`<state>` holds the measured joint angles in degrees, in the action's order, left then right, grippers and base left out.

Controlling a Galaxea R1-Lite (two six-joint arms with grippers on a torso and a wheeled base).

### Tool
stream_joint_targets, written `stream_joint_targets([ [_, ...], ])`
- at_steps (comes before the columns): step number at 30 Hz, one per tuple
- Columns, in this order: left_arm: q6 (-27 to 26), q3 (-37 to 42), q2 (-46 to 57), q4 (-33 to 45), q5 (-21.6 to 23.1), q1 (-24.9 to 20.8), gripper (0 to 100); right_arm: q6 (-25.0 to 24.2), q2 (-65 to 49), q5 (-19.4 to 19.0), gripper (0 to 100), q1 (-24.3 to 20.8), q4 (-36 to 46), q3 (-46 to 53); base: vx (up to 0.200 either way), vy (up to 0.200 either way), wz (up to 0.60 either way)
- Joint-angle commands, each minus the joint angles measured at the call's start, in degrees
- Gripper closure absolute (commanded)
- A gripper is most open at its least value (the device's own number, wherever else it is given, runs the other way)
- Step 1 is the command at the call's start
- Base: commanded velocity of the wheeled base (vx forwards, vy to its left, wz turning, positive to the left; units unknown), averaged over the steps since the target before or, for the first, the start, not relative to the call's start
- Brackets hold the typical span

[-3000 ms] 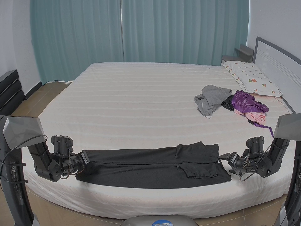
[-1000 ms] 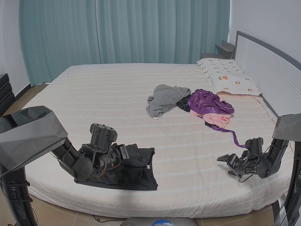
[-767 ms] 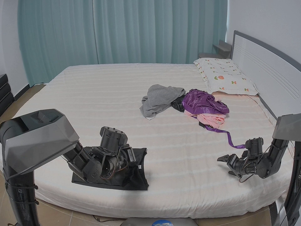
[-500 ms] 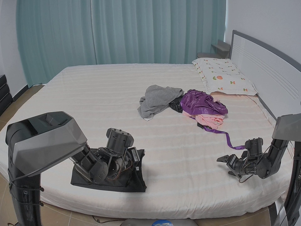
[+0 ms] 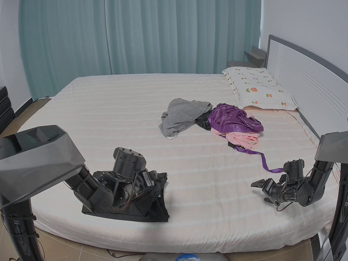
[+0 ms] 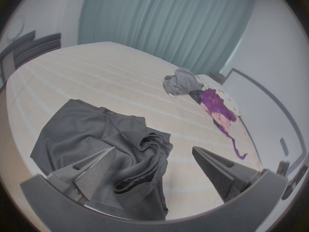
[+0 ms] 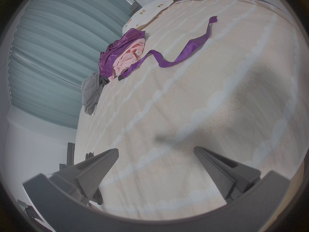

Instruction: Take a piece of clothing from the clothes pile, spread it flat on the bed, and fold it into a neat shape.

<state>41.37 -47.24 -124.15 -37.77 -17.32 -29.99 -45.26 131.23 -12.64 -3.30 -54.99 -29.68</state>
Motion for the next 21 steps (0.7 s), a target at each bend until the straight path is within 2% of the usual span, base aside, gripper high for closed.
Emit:
stream_joint_targets([
  [1, 3.27, 4.35, 6.38, 0.15, 0.10, 2.65, 0, -0.09, -0.01, -0.01, 0, -0.04, -0.03, -0.02, 0.000, 0.000, 0.00],
  [4, 5.82, 8.92, 8.66, -0.20, 1.59, 5.47, 0, 0.00, -0.01, -0.01, 0, -0.04, -0.03, -0.02, 0.000, 0.000, 0.00],
  [6, 7.58, 11.73, 10.24, -0.20, 4.14, 7.84, 0, 0.00, -0.01, -0.01, 0, -0.04, -0.03, -0.02, 0.000, 0.000, 0.00],
  [10, 10.04, 14.10, 10.86, -0.03, 6.07, 9.77, 0, -0.09, -0.01, -0.01, 0, -0.04, -0.03, -0.02, 0.000, 0.000, 0.00],
  [14, 10.92, 15.95, 11.39, -0.11, 6.25, 10.39, 0, -0.09, -0.01, -0.01, 0, -0.04, -0.03, -0.02, 0.000, 0.000, 0.00],
  [18, 15.58, 17.53, 12.09, -0.99, 8.09, 10.30, 0, -0.09, -0.01, -0.01, 0, -0.04, -0.03, 0.06, 0.000, 0.000, 0.00],
  [21, 17.42, 17.71, 11.91, -1.96, 10.29, 10.39, 0, -0.09, -0.01, -0.01, 0, -0.04, -0.03, 0.06, 0.000, 0.200, 0.00],
])
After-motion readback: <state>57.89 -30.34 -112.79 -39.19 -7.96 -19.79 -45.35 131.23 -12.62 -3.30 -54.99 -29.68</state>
